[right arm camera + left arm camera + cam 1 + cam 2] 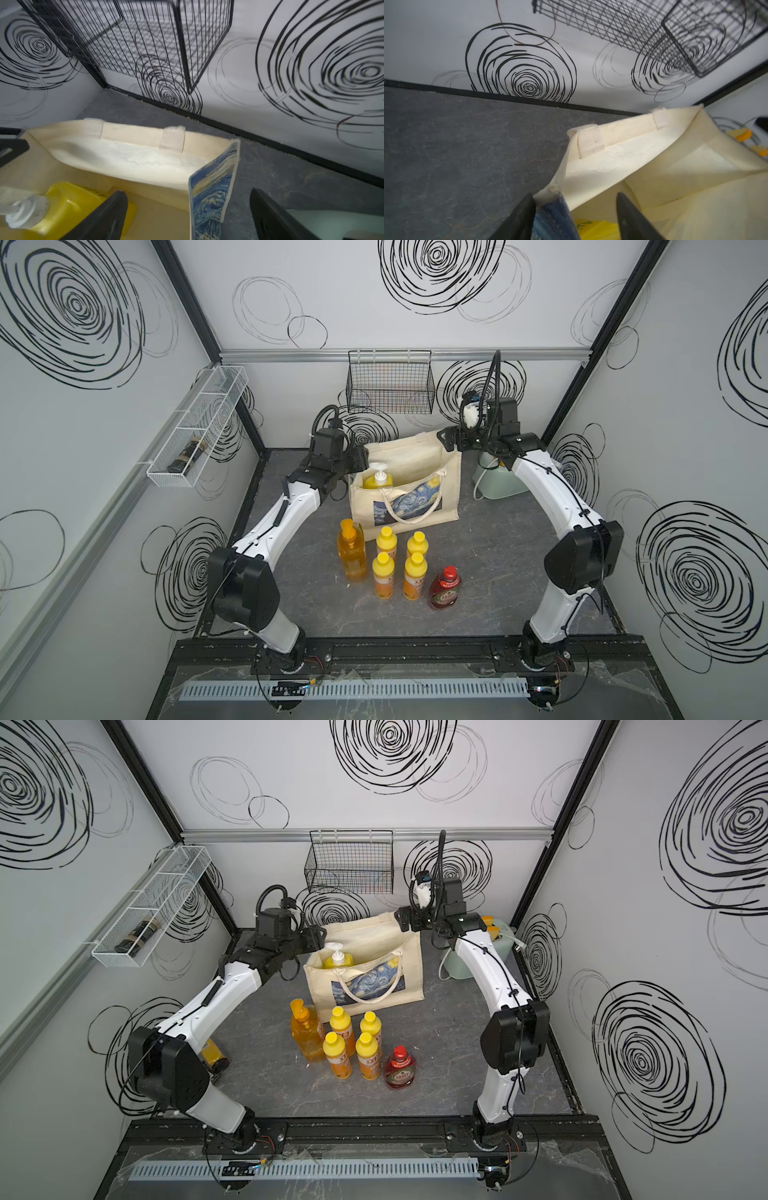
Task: Pack dish soap into the shopping bag
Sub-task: Adjust the bottle of dish soap in the shopping bag, then adjust the shopping bag at the center of the board.
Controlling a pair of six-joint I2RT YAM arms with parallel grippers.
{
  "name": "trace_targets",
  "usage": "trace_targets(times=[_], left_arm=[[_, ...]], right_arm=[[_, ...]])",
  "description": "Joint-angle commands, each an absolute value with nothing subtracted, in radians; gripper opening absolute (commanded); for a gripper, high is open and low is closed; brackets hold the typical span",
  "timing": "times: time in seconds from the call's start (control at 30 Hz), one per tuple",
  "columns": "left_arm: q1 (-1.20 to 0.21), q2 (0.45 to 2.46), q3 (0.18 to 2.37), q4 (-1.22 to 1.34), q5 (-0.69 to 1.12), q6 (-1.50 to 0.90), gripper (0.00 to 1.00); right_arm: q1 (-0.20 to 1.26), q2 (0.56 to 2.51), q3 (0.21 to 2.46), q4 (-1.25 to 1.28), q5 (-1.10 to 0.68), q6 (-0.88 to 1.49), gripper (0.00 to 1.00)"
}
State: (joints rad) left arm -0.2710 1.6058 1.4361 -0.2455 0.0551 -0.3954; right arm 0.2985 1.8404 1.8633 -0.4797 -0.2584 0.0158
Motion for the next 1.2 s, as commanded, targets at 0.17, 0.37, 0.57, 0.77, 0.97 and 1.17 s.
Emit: trace_targets(times=[0.17, 0.37, 0.57, 0.77, 0.97, 1.17], left_arm=[[-0.288, 1.617, 1.473, -0.143, 0.169, -0.365, 0.15], [-0.294, 1.628, 1.546, -0.071, 0.212, -0.348, 0.05], [-0.307, 1.645, 1.686, -0.075, 0.217, -0.335, 0.00], [-0.314, 1.565, 1.616, -0.056, 0.187, -0.334, 0.00], [-0.316, 1.424, 1.303, 0.049, 0.108, -0.340, 0.12], [-0.313, 1.324, 1.142, 0.095, 0.080, -0.364, 0.63]], right_arm=[[0.330, 1.854, 1.887, -0.593, -0.156, -0.012, 0.75], [0.330, 1.814, 1.866, -0.590, -0.150, 0.000, 0.17], [0.348, 1.682, 1.788, -0.571, -0.113, 0.015, 0.00], [0.382, 1.516, 1.615, -0.533, -0.071, 0.051, 0.00], [0.388, 1.382, 1.376, -0.423, -0.082, 0.086, 0.00], [0.410, 1.317, 1.282, -0.432, -0.059, 0.108, 0.05]])
